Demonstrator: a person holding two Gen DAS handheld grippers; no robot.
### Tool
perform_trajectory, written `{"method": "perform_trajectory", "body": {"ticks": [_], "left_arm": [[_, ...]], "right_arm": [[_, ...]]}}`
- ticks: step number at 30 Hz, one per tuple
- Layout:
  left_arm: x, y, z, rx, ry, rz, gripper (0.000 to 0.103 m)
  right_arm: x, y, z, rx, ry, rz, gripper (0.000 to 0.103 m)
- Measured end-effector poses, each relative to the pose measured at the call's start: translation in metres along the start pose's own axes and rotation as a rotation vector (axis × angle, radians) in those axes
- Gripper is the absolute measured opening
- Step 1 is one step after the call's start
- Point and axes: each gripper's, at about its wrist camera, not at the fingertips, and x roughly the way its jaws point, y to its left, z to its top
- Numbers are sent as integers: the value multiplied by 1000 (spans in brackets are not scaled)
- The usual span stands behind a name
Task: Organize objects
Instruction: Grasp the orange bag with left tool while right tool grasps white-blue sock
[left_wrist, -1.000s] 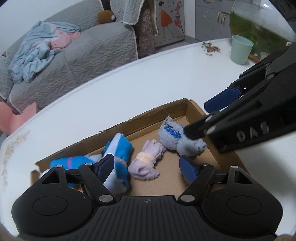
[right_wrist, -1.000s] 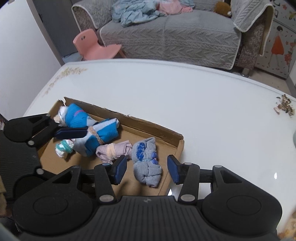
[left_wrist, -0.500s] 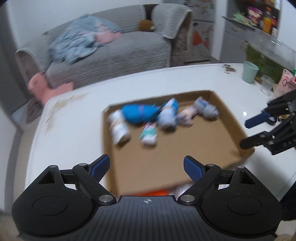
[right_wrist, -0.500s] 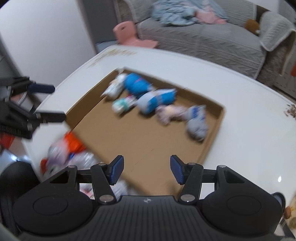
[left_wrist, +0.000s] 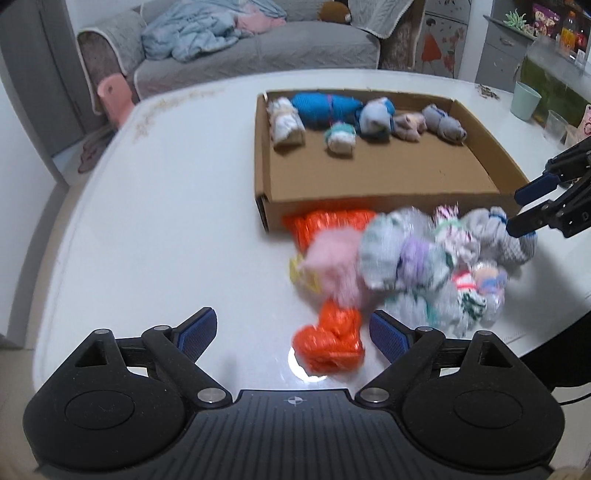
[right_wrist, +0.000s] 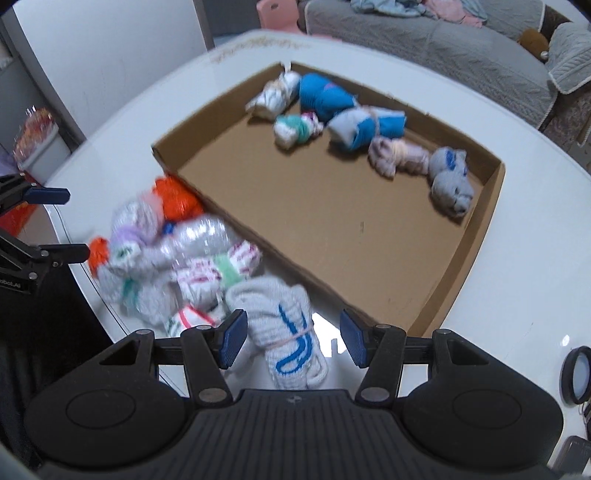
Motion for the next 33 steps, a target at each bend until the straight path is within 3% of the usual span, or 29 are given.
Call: {"method": "perform_trajectory", "body": {"ticks": [7,15,23,25,33], "left_arm": [[23,1,-11,13,52,-4,92],[42,-11,-3,67,69,-21,91],[48,-12,-1,69,83,-82,65],[46,-13,-2,71,76,-89,54],[41,-10,-5,49,79,-100,47]], "right_arm": [[19,11,-5,-47,59,-23,51],[26,9,-3,-20,61,-12,50],[33,8,-1,3,74,-3,47],[32,7,-1,11,75,1,45],[31,0,-2,41,79,23,41]]}}
